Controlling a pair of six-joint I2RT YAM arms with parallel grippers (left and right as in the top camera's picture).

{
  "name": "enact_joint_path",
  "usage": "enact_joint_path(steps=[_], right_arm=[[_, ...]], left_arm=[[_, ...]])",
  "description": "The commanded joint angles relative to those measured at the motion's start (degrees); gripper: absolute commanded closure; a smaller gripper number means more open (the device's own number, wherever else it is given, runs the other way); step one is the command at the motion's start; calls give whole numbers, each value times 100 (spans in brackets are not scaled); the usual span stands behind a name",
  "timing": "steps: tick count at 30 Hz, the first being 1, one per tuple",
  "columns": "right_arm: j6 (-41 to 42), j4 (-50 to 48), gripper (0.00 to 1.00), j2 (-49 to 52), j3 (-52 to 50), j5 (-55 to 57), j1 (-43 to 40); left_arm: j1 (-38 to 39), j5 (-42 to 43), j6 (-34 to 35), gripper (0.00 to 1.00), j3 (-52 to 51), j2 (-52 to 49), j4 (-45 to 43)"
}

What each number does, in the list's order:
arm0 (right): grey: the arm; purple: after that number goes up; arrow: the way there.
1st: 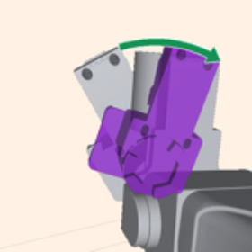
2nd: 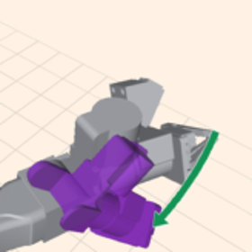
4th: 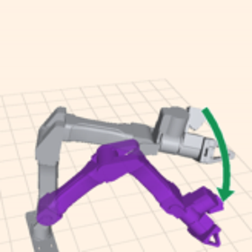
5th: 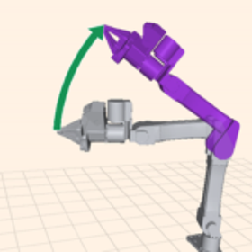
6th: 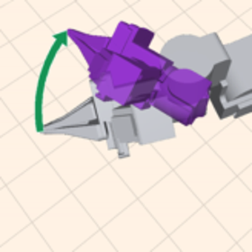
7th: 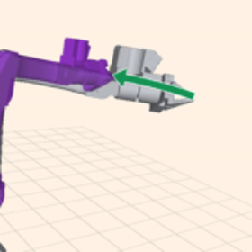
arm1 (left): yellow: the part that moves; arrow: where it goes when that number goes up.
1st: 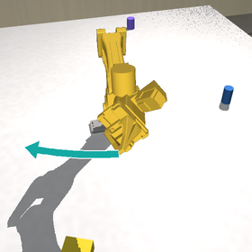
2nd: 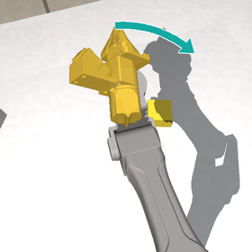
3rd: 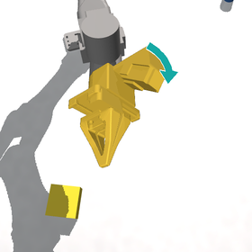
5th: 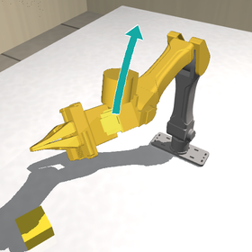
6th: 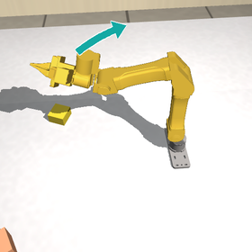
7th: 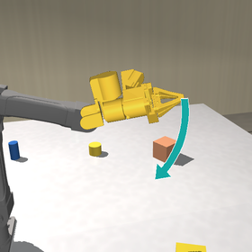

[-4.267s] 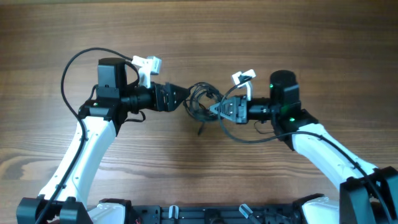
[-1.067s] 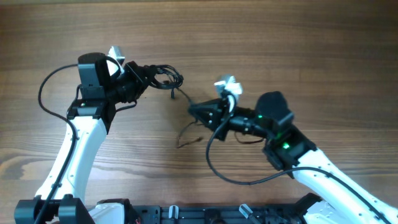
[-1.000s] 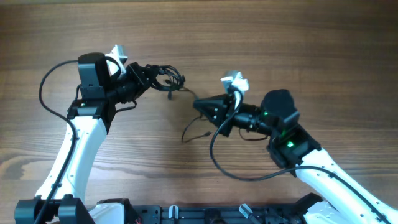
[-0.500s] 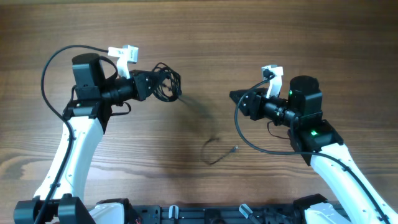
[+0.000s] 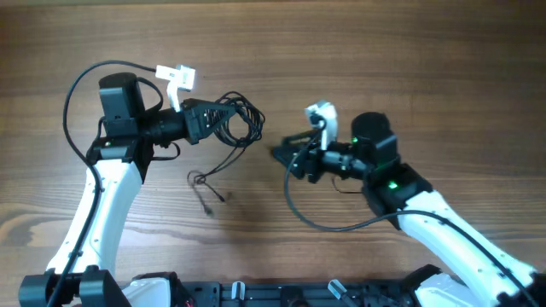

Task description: Untangle cables

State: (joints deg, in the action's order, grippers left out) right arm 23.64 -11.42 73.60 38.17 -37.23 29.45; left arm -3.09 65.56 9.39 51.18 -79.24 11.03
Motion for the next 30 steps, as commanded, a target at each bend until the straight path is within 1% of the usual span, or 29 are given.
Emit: enact_joint_path(steps=[1, 5, 7, 8, 9, 10, 11, 13, 15, 16, 17, 18, 19, 20, 21, 23, 25, 27, 28, 29, 30], right_arm=[[-514, -483, 48, 503, 37, 640, 247], [-560, -1259, 49, 986, 39, 638, 378], [-490, -1626, 55, 1187, 39, 636, 382], [-352, -1762, 61, 1235, 39, 636, 382], [-190, -1888, 69, 1252, 39, 632, 382], [-94, -1974, 88, 1252, 39, 588, 382], [-28, -2076, 95, 1252, 39, 422, 380], [55, -2063, 95, 1248, 39, 181, 374], [90, -1792, 96, 1231, 39, 63, 352], [205, -1696, 95, 1231, 39, 68, 343], [348, -1639, 96, 1231, 39, 52, 319], [422, -1641, 96, 1231, 39, 39, 310], [481, -1657, 96, 1231, 39, 28, 310], [505, -1679, 96, 1215, 39, -87, 310], [501, -1683, 96, 1211, 39, -254, 310], [498, -1681, 96, 1202, 39, -728, 310], [501, -1679, 96, 1202, 39, -1154, 306], [509, -1676, 96, 1202, 39, -1305, 258], [507, -1676, 95, 1202, 39, -1303, 238], [507, -1683, 96, 1202, 39, -1290, 212], [509, -1685, 96, 1202, 39, -1226, 184]], left_arm=[[0, 199, 321, 96, 57, -26, -31], [166, 216, 483, 96, 57, -26, 11], [313, 214, 481, 96, 57, -26, 11], [365, 214, 479, 96, 57, -26, 11], [442, 212, 481, 96, 57, -26, 11], [498, 212, 479, 94, 57, -26, 9], [529, 201, 479, 91, 57, -26, 9], [527, 70, 481, 88, 59, -26, 4], [426, -205, 494, 88, 59, -26, 4], [363, -321, 584, 84, 59, -26, 7], [264, -466, 855, 77, 59, -26, 4], [216, -476, 960, 72, 57, -26, 2], [155, -479, 1051, 71, 59, -26, 4], [127, -479, 1060, 79, 59, -26, 11], [120, -490, 1060, 96, 59, -26, 11], [120, -664, 1121, 96, 59, -26, 9], [120, -1047, 1443, 96, 57, -26, 11], [120, -1314, 1683, 96, 59, -26, 7], [122, -1307, 1681, 96, 59, -26, 9], [138, -1261, 1674, 94, 57, -26, 20], [151, -1156, 1657, 85, 57, -26, 33]])
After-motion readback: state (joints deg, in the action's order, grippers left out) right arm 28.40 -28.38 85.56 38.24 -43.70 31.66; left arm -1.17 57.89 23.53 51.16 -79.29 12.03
